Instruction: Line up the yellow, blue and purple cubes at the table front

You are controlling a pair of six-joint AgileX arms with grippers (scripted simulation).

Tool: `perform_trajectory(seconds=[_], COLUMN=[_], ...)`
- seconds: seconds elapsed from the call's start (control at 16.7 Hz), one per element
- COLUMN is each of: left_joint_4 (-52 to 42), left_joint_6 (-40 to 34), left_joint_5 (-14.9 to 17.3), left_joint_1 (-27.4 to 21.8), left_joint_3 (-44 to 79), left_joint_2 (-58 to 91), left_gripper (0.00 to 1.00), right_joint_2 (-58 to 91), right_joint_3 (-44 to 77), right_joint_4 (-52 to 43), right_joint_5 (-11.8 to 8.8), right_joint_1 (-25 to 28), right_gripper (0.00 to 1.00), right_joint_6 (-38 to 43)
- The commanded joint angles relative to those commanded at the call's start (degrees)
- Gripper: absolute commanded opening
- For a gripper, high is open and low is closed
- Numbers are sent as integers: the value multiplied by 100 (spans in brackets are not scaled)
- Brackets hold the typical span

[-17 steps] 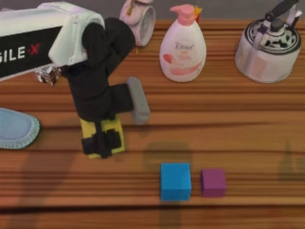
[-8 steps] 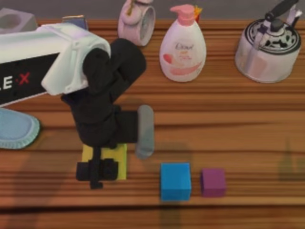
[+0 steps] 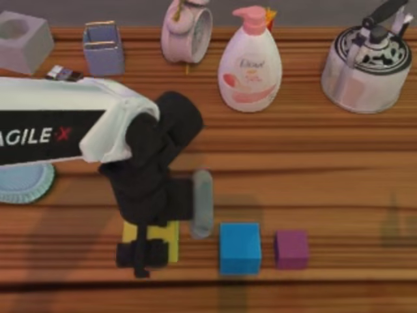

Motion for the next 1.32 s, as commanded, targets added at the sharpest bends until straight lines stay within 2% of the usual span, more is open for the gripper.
perform_trajectory(seconds=[0.36, 1.14, 1.32], left_joint_4=[213, 213, 213], left_joint_6=[9, 9, 9], left_joint_5=[-1, -1, -1], left_joint_1=[-19, -19, -19], left_joint_3=[-137, -137, -137], left_joint_2=[106, 106, 106], left_gripper=[0, 98, 100], right_joint_2=[0, 0, 0], right_joint_3=[0, 0, 0], right_joint_4=[0, 0, 0], right_joint_5=[0, 0, 0], right_joint_1=[0, 0, 0], right_gripper=[100, 100, 100], right_joint_6=[0, 0, 0])
